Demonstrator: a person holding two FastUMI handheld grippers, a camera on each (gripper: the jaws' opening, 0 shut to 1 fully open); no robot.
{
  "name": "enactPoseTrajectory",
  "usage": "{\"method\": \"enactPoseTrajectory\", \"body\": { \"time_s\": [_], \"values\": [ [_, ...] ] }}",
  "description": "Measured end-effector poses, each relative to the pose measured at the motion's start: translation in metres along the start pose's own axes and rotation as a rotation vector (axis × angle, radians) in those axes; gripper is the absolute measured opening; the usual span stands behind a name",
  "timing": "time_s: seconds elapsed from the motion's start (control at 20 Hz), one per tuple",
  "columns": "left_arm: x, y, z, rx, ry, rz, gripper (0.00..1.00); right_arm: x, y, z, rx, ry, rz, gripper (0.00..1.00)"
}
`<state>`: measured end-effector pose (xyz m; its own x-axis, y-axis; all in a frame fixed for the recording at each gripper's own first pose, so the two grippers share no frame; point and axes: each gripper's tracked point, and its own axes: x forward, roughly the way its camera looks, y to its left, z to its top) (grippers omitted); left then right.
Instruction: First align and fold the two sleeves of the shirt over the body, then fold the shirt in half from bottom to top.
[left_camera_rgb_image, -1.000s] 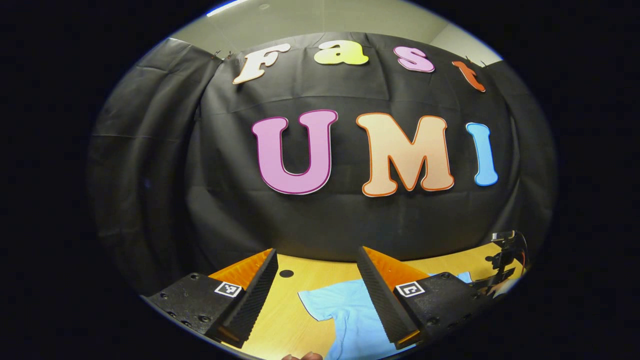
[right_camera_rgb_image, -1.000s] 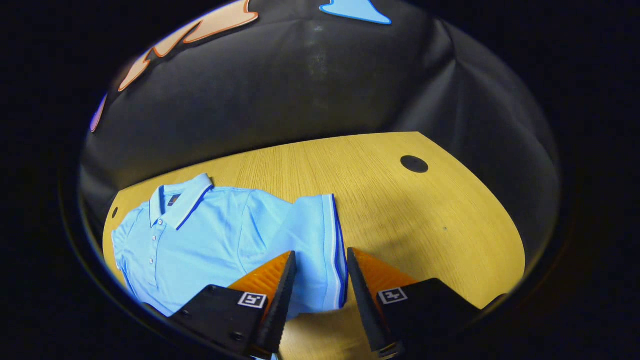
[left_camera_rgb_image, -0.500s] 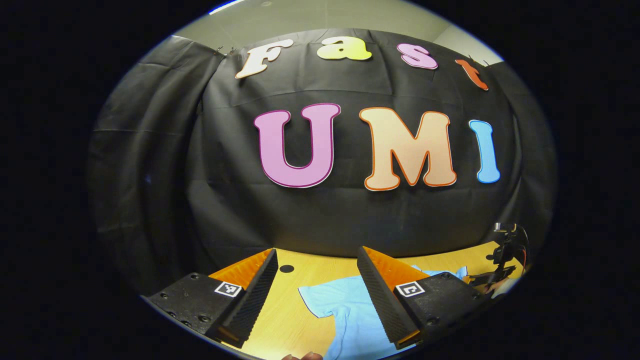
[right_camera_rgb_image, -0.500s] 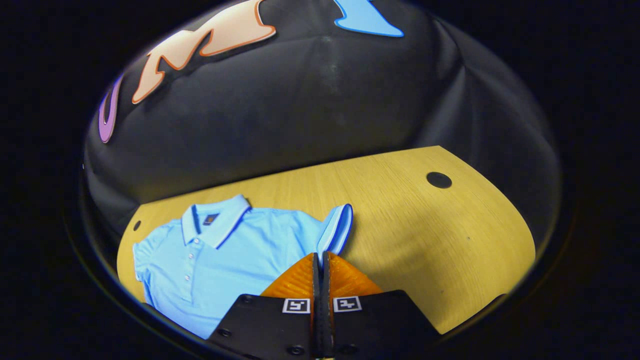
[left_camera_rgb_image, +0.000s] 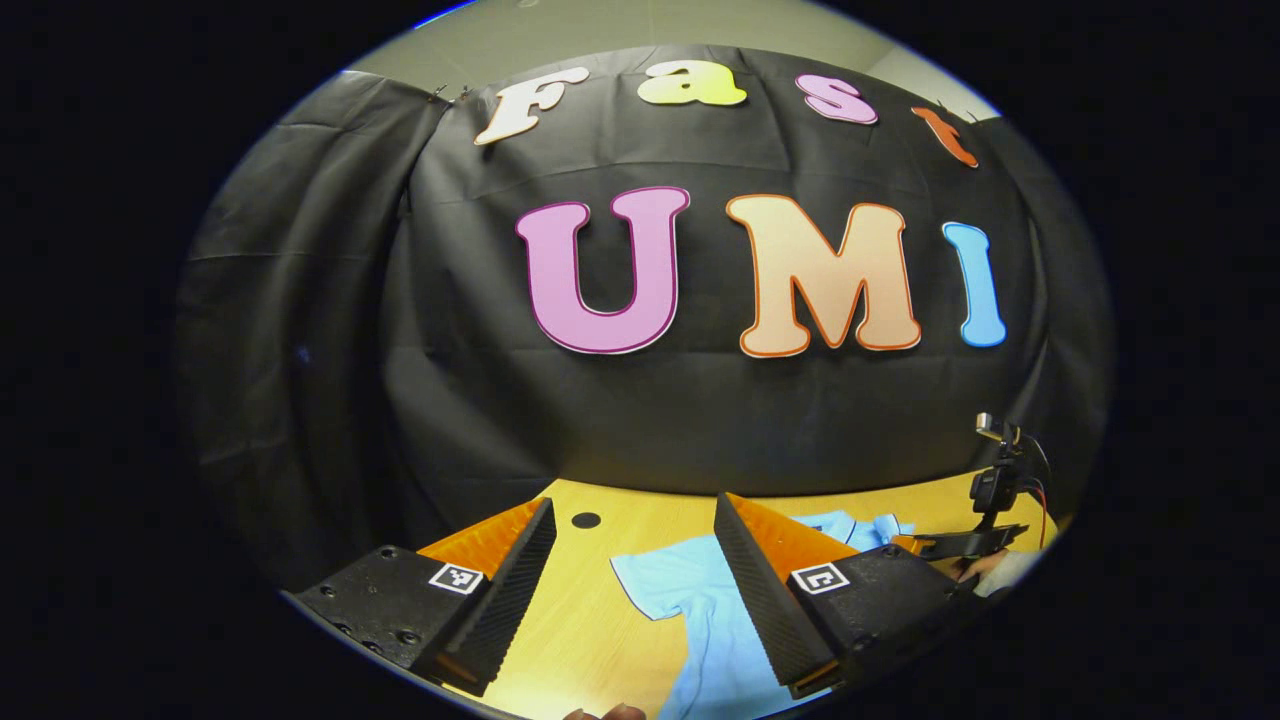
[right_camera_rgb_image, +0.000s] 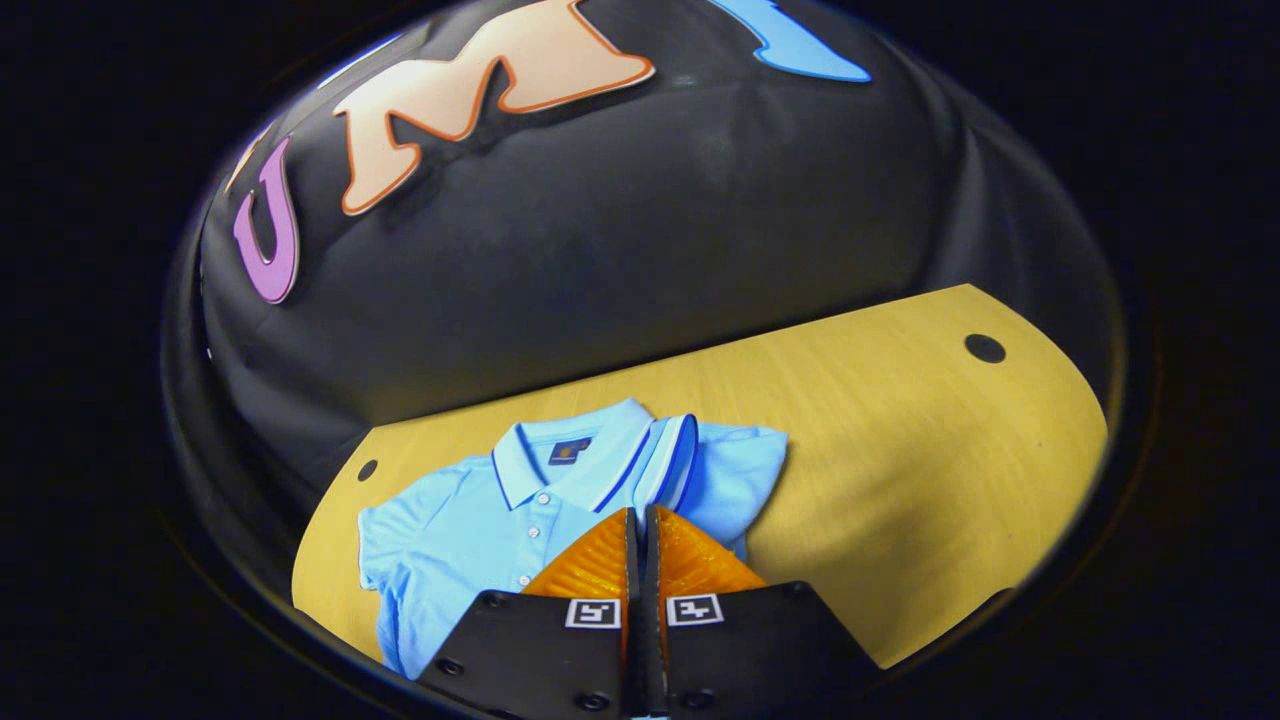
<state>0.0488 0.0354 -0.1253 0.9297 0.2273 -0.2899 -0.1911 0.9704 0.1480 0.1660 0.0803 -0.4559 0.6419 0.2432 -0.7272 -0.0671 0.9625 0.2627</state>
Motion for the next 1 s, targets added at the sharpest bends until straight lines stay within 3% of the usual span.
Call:
{"method": "enactPoseTrajectory", "body": {
  "time_s": [0.15, 0.25, 0.4, 1.0],
  "values": [
    [0.003, 0.002, -0.023, 0.006, 0.054, -0.010, 0.95, -0.004, 0.034, -0.018, -0.014, 0.055, 0.091, 0.02],
    [0.011, 0.005, -0.049, -0.009, 0.117, -0.017, 0.95, -0.016, 0.058, -0.015, -0.019, 0.049, 0.180, 0.11],
    [0.032, 0.003, -0.069, -0.059, 0.168, -0.021, 0.96, -0.037, 0.066, 0.007, -0.094, -0.031, 0.215, 0.96],
    [0.121, -0.018, -0.146, -0.053, 0.294, -0.049, 0.95, -0.124, -0.012, 0.072, -0.159, -0.160, 0.107, 0.97]
  ]
}}
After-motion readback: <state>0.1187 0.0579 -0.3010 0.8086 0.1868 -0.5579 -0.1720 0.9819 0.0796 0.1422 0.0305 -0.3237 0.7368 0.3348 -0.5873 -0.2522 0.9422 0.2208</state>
